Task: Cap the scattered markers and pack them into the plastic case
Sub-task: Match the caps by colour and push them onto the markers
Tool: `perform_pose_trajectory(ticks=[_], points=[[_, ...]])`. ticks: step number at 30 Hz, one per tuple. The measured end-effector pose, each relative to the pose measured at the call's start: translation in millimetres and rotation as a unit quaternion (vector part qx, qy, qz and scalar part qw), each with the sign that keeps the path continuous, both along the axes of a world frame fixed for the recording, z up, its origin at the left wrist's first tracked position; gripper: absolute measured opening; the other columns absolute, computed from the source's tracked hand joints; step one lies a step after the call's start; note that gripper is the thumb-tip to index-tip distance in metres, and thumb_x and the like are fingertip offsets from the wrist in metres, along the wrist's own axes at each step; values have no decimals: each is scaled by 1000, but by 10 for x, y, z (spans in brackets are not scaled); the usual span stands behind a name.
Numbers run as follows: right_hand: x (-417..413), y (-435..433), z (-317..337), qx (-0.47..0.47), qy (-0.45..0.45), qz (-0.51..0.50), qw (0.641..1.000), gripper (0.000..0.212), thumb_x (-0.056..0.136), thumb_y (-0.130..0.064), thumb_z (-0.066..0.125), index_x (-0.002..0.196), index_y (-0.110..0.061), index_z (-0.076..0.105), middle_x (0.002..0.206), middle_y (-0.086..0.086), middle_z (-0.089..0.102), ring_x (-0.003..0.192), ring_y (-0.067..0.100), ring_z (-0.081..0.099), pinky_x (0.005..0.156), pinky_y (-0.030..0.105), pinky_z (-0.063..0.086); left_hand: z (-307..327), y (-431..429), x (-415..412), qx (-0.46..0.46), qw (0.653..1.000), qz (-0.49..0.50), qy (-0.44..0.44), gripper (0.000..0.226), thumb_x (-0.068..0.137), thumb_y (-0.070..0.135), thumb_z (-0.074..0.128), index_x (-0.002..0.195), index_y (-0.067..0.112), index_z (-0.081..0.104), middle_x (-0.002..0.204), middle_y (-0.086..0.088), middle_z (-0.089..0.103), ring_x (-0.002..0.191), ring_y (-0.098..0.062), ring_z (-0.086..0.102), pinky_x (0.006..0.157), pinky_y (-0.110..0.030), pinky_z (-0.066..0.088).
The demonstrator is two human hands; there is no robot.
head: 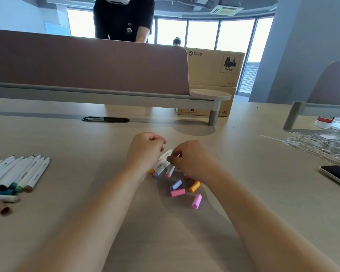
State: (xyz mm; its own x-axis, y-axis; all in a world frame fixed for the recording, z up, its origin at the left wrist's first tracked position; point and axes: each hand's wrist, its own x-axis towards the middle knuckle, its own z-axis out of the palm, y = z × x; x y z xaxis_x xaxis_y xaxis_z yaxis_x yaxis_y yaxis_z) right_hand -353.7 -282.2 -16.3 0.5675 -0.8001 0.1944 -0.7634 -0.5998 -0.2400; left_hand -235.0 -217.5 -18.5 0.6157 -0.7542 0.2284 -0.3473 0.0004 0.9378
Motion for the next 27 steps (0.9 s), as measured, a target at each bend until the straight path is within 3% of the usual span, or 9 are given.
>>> perform_pose_trajectory(ticks=[4,13,20,24,27], points=[[-33,-47,-2,25,1,-20,999,36,85,-57,65,106,-28,73,95,-5,67,84,15,64,80,36,58,0,-4,-7,1,1000,-2,-7,23,91,16,52,81,17,73,71,2,63,56,-9,49,57,-24,36],[59,44,-74,-10,59,-17,998,21,88,-34,65,107,-24,67,93,-2,64,84,18,60,79,31,54,-19,3,-22,15,1000,-4,-19,24,93,18,50,85,19,73,76,1,64,62,-10,51,54,-24,41],[92,111,-61,-14,100,-1,995,16,87,-30,61,101,-22,65,89,0,61,79,22,55,67,30,38,-18,-24,-18,20,1000,-12,-2,21,90,17,53,84,18,73,70,3,62,51,-9,48,52,-23,40],[128,95,-54,-2,105,-7,994,15,87,-30,61,96,-22,69,88,1,64,80,23,59,68,31,41,-3,-8,-25,20,1000,-17,-4,22,89,16,52,83,17,73,71,3,62,50,-10,47,52,-23,41],[106,68,-41,14,80,-9,997,18,86,-29,63,102,-23,70,94,0,65,84,21,62,73,31,52,8,8,-36,25,999,-18,-18,22,90,17,51,85,17,73,72,3,63,51,-10,48,50,-22,40]])
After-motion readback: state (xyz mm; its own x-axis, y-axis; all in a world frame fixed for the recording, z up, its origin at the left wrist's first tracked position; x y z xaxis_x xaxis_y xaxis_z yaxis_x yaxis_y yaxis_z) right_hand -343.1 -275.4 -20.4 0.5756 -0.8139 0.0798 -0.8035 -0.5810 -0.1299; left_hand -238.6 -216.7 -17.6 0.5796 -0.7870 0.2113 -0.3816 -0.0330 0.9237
